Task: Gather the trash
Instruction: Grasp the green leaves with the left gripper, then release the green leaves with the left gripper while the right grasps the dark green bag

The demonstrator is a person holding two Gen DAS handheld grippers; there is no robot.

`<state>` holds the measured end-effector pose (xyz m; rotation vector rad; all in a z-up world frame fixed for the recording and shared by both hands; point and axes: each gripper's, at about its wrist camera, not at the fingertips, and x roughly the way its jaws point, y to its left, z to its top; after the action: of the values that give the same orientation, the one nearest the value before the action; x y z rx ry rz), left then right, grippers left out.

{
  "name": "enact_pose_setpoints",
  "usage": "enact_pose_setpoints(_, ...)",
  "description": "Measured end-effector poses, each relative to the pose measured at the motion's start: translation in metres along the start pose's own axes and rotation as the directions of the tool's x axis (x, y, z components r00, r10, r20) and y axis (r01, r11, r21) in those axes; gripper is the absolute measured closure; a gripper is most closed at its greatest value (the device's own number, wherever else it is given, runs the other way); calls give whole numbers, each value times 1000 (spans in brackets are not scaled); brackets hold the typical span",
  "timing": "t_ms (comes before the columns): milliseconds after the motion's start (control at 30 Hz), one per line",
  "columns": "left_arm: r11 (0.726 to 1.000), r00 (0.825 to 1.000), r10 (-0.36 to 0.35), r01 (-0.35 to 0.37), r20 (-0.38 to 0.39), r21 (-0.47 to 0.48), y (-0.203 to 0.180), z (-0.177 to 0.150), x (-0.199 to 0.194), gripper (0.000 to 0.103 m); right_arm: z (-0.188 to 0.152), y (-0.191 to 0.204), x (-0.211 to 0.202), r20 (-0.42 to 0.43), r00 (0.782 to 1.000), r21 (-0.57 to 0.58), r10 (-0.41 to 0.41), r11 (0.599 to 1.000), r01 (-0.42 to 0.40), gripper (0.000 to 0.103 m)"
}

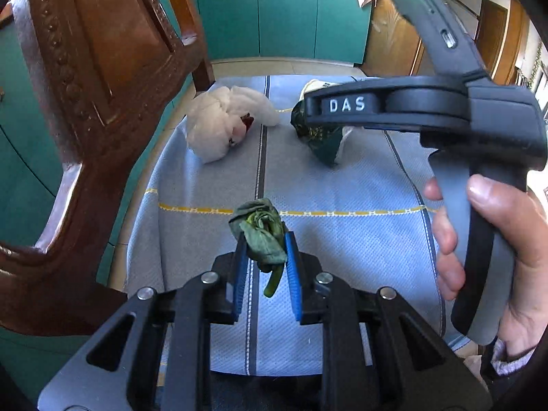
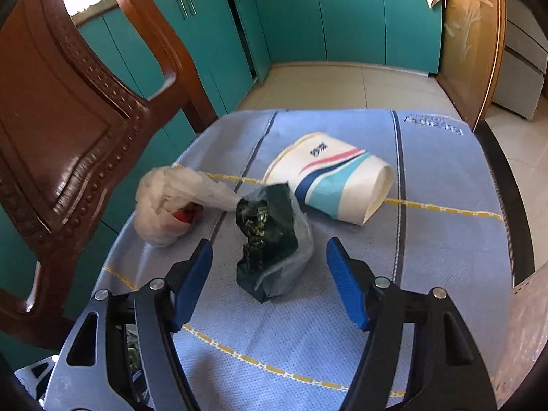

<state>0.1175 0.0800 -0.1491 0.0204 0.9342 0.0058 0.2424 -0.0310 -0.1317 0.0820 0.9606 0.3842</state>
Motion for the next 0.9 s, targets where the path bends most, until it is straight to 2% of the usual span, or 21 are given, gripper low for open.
enact_pose_setpoints(33,1000,1000,-2,2,1,1,0,-1,0,81,-2,-1,1,-8,1000,2,9,1000,-9,52)
enact_pose_setpoints(67,1000,1000,-4,4,2,2,1,-2,-1,81,-5,-3,1,-21,999,6,29,1000,-29,66)
enact_pose_setpoints(100,1000,1000,-7,7,1,3,-1,-1,1,81,-9,-5,0,-30,999,10,43,999,-42,76)
enact_pose_setpoints(200,1000,1000,-21,21,-1,7,-5,0,4,81,-23,-15,-10,-46,996,17,78,997,-77,83)
enact_pose_setpoints(400,1000,1000,-17,17,2,13,-6,1,2,81,-62,-44,-57,-50,986,65,162,985,-158,84)
enact_pose_setpoints(500,1000,1000,-11,11,-3,11,-6,0,2,80,-80,-57,-73,-78,982,75,173,983,-168,84)
enact_pose_setpoints(567,1000,1000,-5,5,-18,14,-7,2,6,80,-86,-64,-79,-88,987,68,137,989,-131,82)
enact_pose_setpoints(633,1000,1000,-9,9,-22,11,-9,4,10,80,-88,-69,-82,-85,994,46,66,997,-62,75)
enact_pose_setpoints(700,1000,999,-16,17,-33,11,-12,6,14,80,-87,-76,-87,-68,998,42,19,999,-16,60)
enact_pose_setpoints(767,1000,999,-20,21,-46,10,-15,7,19,80,-84,-80,-91,-42,999,33,-23,999,24,54)
enact_pose_setpoints(900,1000,998,-23,24,-59,7,-16,11,26,77,-81,-87,-100,-11,996,19,-92,996,92,52)
